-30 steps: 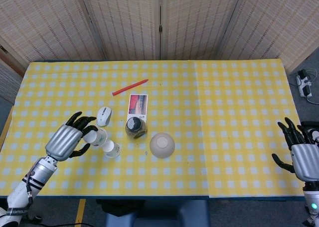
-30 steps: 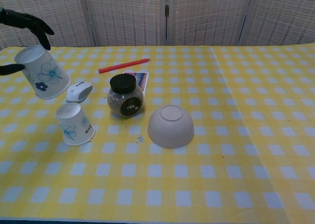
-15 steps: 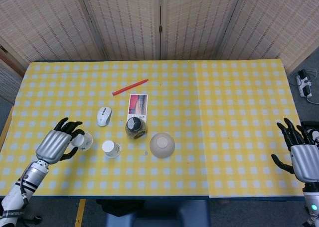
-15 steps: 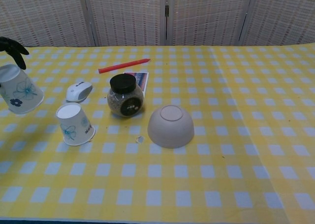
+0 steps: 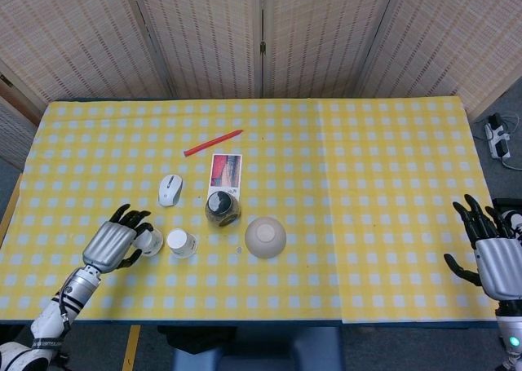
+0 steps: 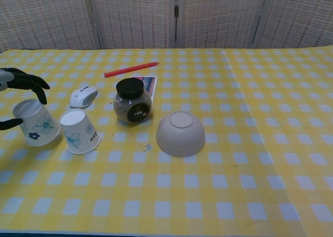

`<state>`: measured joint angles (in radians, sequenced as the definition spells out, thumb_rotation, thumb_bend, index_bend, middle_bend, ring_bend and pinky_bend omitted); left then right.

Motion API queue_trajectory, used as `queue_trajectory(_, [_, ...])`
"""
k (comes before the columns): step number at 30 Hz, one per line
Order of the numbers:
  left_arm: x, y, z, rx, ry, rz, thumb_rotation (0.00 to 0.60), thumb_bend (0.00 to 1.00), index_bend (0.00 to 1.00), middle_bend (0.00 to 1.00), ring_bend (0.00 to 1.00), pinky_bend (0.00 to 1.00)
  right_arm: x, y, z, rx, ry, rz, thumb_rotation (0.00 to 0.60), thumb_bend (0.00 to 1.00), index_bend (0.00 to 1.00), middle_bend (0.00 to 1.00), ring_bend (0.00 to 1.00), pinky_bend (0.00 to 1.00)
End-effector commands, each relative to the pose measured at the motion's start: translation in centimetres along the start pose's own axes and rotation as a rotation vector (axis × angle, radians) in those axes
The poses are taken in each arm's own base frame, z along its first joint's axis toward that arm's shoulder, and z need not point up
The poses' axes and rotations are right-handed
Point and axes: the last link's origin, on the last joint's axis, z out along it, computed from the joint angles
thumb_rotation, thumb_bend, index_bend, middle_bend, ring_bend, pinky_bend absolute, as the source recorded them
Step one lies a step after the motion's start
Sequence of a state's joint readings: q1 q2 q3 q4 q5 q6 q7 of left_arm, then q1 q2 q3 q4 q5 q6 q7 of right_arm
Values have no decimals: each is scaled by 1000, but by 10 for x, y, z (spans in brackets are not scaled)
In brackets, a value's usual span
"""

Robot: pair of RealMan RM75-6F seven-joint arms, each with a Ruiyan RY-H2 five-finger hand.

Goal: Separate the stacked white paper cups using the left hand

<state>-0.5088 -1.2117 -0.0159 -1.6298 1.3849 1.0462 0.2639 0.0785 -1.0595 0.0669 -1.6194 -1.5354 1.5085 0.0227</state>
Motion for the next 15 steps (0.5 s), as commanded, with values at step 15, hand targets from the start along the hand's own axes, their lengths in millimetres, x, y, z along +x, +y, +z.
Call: queue_trajectory(15, [-11, 5, 10, -5, -4, -14, 600, 463, 397, 171, 163, 81, -2, 0, -1, -3, -9, 0, 600, 292, 0, 4, 190, 96])
